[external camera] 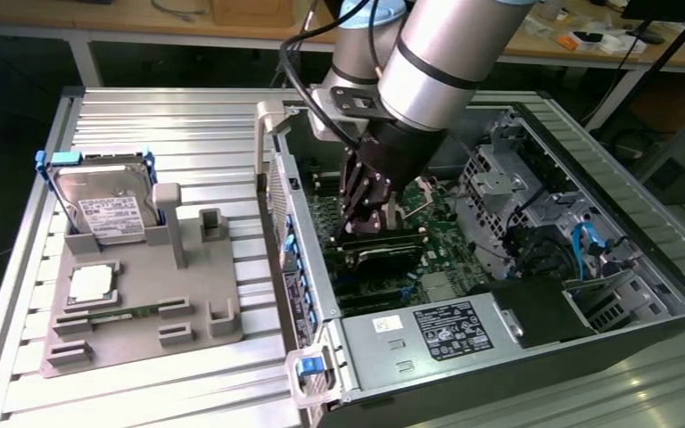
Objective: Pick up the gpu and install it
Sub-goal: 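Press down on the gpu until it lock into place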
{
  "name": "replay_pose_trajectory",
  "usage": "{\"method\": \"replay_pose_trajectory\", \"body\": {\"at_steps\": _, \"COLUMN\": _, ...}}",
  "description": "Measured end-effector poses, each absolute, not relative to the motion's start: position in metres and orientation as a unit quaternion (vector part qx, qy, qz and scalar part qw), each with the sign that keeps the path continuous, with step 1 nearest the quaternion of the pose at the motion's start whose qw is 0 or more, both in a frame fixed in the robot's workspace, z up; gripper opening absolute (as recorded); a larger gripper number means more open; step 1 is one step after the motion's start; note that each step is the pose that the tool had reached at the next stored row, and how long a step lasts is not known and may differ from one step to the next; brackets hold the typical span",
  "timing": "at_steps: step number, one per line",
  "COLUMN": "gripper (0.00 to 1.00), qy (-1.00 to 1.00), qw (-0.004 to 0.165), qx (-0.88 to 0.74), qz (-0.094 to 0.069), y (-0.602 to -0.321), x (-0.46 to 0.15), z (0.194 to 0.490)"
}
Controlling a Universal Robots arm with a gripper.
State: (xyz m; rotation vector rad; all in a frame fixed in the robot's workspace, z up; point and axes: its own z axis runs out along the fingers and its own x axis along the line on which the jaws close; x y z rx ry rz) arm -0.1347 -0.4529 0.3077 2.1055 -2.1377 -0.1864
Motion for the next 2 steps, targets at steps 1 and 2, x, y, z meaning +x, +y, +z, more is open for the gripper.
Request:
{"method": "replay_pose_trajectory", "body": {"at_steps": 1, "gripper": 0.11, "qy": -0.709, "qw": 0.068, "qx": 0.699, "qz": -0.062, "y": -0.4529, "x": -0.1347, "z": 0.3077}}
{"method": "replay_pose_trajectory", "body": {"at_steps": 2, "gripper": 0.11, "qy": -0.709, "qw": 0.068, "qx": 0.699, "qz": -0.062, "y": -0.4528, "x": -0.1347, "z": 0.3077}}
